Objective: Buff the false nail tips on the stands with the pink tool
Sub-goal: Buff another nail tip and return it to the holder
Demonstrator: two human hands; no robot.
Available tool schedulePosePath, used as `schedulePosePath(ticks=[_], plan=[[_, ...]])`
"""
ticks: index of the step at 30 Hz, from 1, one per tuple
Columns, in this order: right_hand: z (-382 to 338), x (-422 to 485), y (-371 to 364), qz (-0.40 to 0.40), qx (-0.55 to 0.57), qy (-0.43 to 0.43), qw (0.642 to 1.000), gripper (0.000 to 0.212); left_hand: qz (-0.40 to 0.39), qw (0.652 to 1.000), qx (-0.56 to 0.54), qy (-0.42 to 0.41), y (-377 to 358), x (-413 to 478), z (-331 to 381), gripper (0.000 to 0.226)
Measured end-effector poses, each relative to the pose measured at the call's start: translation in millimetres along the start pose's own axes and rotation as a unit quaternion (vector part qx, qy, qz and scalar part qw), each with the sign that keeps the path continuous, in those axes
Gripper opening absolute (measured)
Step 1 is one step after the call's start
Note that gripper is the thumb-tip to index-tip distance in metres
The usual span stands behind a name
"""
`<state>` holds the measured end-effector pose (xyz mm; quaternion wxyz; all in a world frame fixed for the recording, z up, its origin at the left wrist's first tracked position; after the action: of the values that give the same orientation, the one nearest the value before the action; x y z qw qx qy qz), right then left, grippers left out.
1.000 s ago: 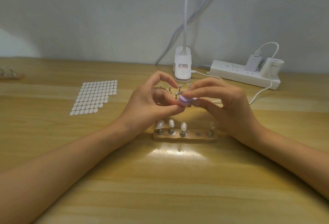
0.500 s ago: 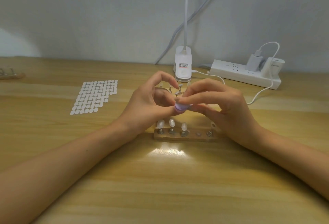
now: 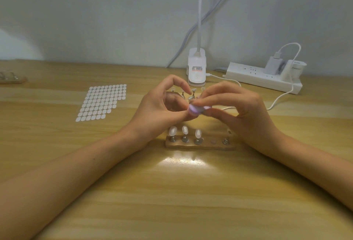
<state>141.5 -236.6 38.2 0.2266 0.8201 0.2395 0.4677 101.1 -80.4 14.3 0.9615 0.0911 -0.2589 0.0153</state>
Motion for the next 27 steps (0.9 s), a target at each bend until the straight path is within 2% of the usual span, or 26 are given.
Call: schedulePosePath(ticks=[2, 6, 10, 13, 17, 20, 24, 27], plan=[[6, 2, 5, 0.017, 0.001, -0.031, 0.999, 0.026, 0.001, 1.000, 0.002, 0.002, 1, 0, -1, 0.038], [1, -1, -1, -0.008, 0.001, 0.001, 1.000, 0.025, -0.006, 1.000, 0.002, -0.002, 0, -1, 0, 0.039], [6, 1, 7, 0.017, 0.002, -0.029, 0.999, 0.026, 0.003, 1.000, 0.001, 0.006, 2, 0, -2, 0.039], [-3, -2, -3, -0.016, 0.000, 0.018, 1.000, 0.025, 0.003, 1.000, 0.000, 0.003, 1, 0, 0, 0.040], [7, 1, 7, 0.020, 0.002, -0.039, 0.999, 0.025, 0.012, 1.000, -0.008, 0.014, 2, 0, -2, 0.038], [0, -1, 0, -0.014, 0.009, 0.003, 1.000, 0.025, 0.003, 1.000, -0.009, 0.006, 0, -1, 0, 0.038], [5, 1, 5, 0.014, 0.010, -0.032, 0.999, 0.026, 0.002, 1.000, -0.012, 0.011, 1, -1, 0, 0.037], [-2, -1, 1, -0.006, 0.018, 0.002, 1.000, 0.024, -0.005, 1.000, -0.017, 0.004, 0, -1, 1, 0.037]])
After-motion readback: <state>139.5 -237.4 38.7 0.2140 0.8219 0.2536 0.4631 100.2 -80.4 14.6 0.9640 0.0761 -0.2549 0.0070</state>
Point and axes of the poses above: each hand's wrist, its own x-axis towards the middle knuckle, its own y-axis out of the back of the hand, z = x × y, the point moved 6 cm from there along x, towards the middle knuckle, and after that the axes turned 10 degrees about -y, right-handed, at the moved point
